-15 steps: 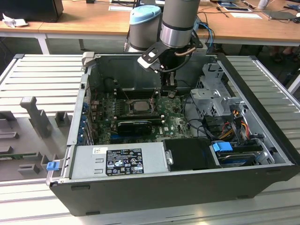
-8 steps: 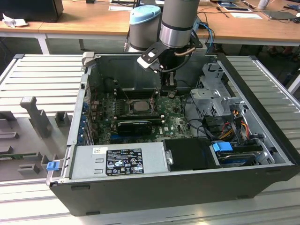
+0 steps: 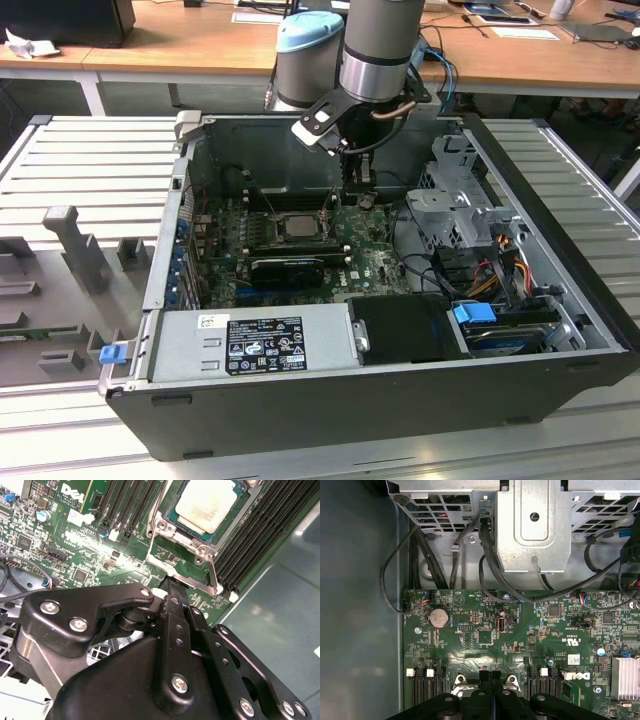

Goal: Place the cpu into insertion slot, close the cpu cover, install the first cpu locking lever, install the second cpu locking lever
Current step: 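Close the cpu cover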

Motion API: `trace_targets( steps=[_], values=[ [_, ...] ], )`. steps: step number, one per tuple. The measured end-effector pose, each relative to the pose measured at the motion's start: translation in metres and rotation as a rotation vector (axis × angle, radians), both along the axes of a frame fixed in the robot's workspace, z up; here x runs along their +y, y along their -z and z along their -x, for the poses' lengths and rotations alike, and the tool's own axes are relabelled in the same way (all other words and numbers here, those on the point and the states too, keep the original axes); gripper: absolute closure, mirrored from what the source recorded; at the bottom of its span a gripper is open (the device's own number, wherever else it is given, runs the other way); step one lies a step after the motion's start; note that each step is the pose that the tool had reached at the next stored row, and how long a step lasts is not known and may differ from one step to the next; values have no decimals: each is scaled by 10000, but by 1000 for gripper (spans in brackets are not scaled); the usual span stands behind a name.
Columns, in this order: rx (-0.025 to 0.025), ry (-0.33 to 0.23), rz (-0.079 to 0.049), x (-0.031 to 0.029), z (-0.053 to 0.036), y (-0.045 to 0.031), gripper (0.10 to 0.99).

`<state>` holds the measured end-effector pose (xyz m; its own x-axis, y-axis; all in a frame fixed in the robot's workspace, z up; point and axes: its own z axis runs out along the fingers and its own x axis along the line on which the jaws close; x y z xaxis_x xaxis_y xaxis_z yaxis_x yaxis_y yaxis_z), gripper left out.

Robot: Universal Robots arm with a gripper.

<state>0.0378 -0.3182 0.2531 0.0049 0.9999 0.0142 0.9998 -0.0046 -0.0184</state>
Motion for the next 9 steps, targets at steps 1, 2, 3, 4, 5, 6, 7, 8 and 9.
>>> trace_targets(
  steps=[1, 2, 3, 4, 5, 6, 7, 8, 9],
  values=[
    [0, 0, 0, 0, 1, 0, 980],
    [0, 0, 0, 0, 2, 0, 980],
    [0, 0, 0, 0, 2, 0, 980],
    [1, 0, -1, 0, 3, 1, 980],
    [0, 0, -1, 0, 5, 1, 980],
    [0, 0, 0, 0, 5, 1, 980],
    [0, 0, 0, 0, 6, 1, 980],
    [0, 0, 0, 0, 6, 1, 980],
    [0, 0, 0, 0, 7, 1, 980]
  ],
)
